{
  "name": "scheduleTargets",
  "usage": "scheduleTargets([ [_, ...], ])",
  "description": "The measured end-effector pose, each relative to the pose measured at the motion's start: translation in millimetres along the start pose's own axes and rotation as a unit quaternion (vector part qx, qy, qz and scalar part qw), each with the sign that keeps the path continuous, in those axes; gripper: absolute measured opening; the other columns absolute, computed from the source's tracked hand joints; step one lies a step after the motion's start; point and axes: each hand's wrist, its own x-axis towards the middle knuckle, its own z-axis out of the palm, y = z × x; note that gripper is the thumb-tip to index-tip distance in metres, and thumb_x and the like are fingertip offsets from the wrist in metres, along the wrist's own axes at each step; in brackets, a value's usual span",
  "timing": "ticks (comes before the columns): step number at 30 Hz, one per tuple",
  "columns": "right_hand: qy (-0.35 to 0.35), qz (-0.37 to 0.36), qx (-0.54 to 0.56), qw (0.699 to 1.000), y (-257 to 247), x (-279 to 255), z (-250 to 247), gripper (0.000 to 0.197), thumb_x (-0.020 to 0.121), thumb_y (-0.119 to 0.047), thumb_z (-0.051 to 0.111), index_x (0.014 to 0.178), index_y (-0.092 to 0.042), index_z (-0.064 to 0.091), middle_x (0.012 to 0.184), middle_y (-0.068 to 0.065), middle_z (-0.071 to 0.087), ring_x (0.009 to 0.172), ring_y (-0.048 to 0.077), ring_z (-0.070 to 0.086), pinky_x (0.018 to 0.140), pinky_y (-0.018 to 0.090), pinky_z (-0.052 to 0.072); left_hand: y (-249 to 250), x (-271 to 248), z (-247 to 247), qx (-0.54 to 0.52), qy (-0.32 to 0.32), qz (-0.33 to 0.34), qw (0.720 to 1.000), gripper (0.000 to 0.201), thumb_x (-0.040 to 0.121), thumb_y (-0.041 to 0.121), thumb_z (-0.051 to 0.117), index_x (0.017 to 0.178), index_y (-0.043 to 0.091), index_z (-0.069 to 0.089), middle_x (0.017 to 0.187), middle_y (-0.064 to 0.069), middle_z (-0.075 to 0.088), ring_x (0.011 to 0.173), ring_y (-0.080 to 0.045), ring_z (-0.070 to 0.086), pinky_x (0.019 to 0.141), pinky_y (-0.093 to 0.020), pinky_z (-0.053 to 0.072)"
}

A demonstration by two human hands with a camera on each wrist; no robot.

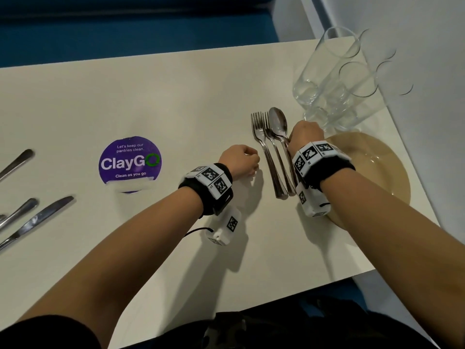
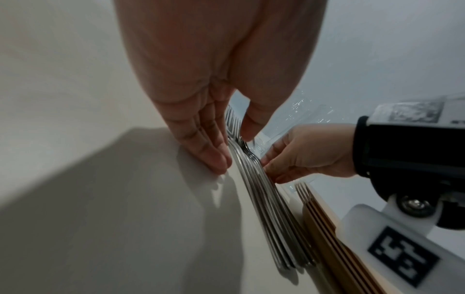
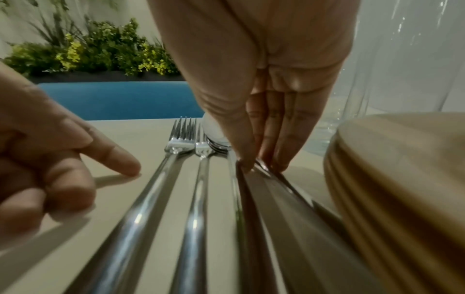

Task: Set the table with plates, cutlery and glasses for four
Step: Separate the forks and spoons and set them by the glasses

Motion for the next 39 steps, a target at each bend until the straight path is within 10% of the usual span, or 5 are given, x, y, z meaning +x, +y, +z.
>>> scheduleTargets([
  [7, -0.038, 0.019, -0.010, 0.999, 2, 10, 2, 0.023, 0.084, -0.004, 0.060, 0.062, -0.001, 0.053, 0.058, 0.009, 0.046, 0.070, 0.027, 0.052, 0.066, 0.024, 0.041, 1, -1, -1, 0.058, -0.010, 0.021, 0.998, 0.026, 0.092, 0.014, 0.051, 0.116, 0.008, 0.058, 0.078, -0.001, 0.066, 0.061, -0.015, 0.060, 0.075, -0.027, 0.055],
  [15, -0.022, 0.019, 0.109, 0.994, 5, 13, -7, 0.015, 0.084, -0.015, 0.069, 0.092, -0.003, 0.071, 0.095, 0.012, 0.070, 0.088, 0.027, 0.066, 0.070, 0.025, 0.045, 3, -1, 1, 0.048, -0.010, 0.013, 0.999, 0.025, 0.090, 0.013, 0.051, 0.114, 0.008, 0.059, 0.078, -0.002, 0.066, 0.065, -0.018, 0.062, 0.081, -0.031, 0.057],
  [22, -0.063, 0.073, 0.248, 0.964, 1, 5, 2, 0.017, 0.077, -0.009, 0.076, 0.069, -0.011, 0.061, 0.091, 0.015, 0.071, 0.082, 0.028, 0.071, 0.079, 0.040, 0.059, 2, -2, 1, 0.054, -0.010, 0.017, 0.998, 0.025, 0.091, 0.013, 0.051, 0.114, 0.008, 0.058, 0.082, -0.003, 0.066, 0.063, -0.015, 0.061, 0.074, -0.026, 0.055],
  [39, 0.011, -0.010, 0.072, 0.997, 8, -9, 9, 0.021, 0.077, -0.007, 0.071, 0.097, -0.009, 0.071, 0.101, 0.011, 0.070, 0.096, 0.025, 0.065, 0.071, 0.023, 0.043, 0, -3, 0, 0.066, -0.006, 0.023, 0.998, 0.025, 0.090, 0.013, 0.052, 0.115, 0.008, 0.058, 0.085, -0.005, 0.067, 0.058, -0.013, 0.060, 0.069, -0.024, 0.054],
])
